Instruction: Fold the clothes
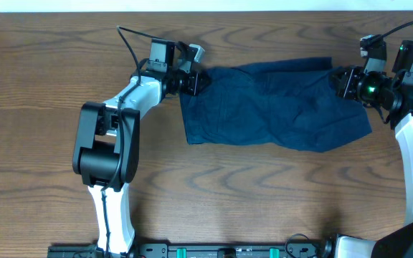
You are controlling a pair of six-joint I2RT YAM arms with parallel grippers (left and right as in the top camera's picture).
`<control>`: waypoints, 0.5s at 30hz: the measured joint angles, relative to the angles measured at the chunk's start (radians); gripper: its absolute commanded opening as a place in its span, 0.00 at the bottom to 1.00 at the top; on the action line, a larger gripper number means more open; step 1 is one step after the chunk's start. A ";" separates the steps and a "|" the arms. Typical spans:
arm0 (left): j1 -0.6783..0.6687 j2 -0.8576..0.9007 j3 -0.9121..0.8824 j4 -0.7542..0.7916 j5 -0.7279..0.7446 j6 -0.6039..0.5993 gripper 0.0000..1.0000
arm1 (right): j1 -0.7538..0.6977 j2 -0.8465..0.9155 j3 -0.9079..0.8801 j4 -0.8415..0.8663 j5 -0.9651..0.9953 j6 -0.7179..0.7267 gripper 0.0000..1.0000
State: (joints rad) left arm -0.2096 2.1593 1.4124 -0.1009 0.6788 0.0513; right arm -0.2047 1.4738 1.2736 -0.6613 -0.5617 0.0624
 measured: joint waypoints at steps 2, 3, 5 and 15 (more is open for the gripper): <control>0.005 -0.001 0.000 -0.026 -0.006 -0.011 0.06 | 0.000 0.000 0.000 0.010 0.019 -0.001 0.01; 0.010 -0.003 0.000 -0.047 -0.006 -0.016 0.06 | 0.000 0.000 0.000 0.015 0.029 -0.002 0.01; 0.024 -0.019 0.000 -0.097 -0.006 -0.033 0.06 | 0.000 0.000 0.000 0.027 0.059 -0.003 0.01; 0.069 -0.513 0.000 -0.369 -0.015 -0.031 0.06 | -0.062 -0.063 0.000 0.059 0.174 0.064 0.01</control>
State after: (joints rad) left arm -0.1402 1.6459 1.4124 -0.4698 0.6636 0.0200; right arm -0.2668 1.4113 1.2732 -0.6025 -0.3882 0.1268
